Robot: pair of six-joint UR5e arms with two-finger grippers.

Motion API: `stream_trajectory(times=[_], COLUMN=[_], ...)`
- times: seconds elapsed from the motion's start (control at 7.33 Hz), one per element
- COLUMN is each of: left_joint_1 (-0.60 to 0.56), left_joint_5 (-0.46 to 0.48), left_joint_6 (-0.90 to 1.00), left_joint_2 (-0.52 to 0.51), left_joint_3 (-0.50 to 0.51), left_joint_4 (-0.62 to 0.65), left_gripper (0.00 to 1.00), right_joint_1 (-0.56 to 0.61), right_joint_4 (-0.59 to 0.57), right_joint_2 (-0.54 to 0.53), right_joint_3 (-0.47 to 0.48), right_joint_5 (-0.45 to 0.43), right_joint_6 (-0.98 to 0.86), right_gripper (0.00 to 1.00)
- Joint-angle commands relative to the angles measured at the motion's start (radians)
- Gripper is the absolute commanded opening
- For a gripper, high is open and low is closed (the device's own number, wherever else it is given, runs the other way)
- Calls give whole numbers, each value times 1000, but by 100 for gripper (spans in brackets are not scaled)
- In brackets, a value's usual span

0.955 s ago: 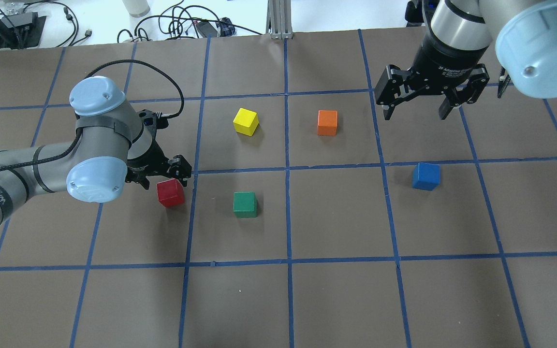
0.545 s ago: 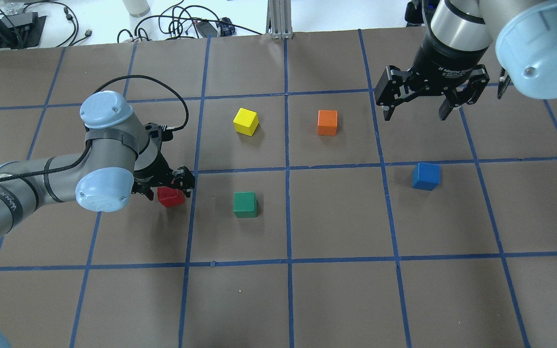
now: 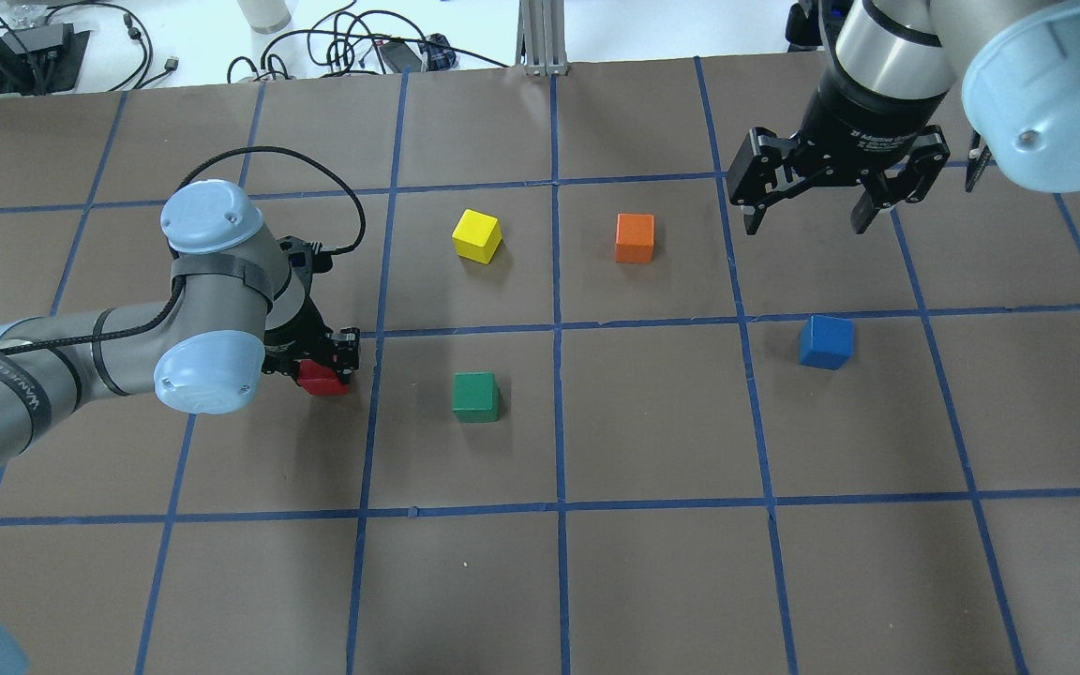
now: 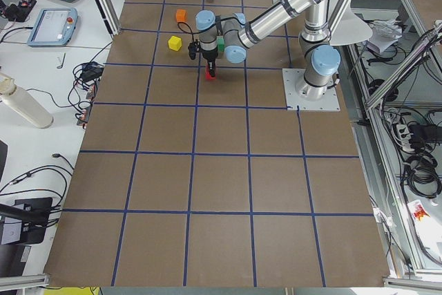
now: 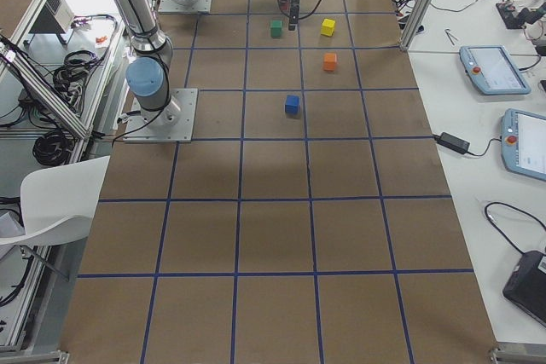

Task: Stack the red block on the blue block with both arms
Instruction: 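Lift the red cube with the left gripper and carry it toward the right arm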

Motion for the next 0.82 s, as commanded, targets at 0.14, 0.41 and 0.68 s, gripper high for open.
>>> stream_trajectory(times=[0.14, 0.41, 0.68], left_joint_1=[-82, -208, -367], left_joint_5=[6, -23, -106], left_joint_6=[-11, -107, -300], left_joint_2=[27, -2, -44], left_joint_3=[214, 393, 412], left_joint_4=[-207, -379, -360], left_gripper=[15, 16, 16], right_joint_1=[-1, -1, -2], right_joint_4=[3, 3, 3], right_joint_2=[0, 0, 0], right_joint_3=[3, 3, 3], right_joint_5=[0, 0, 0], right_joint_6=[0, 0, -2], right_gripper=[100, 100, 100])
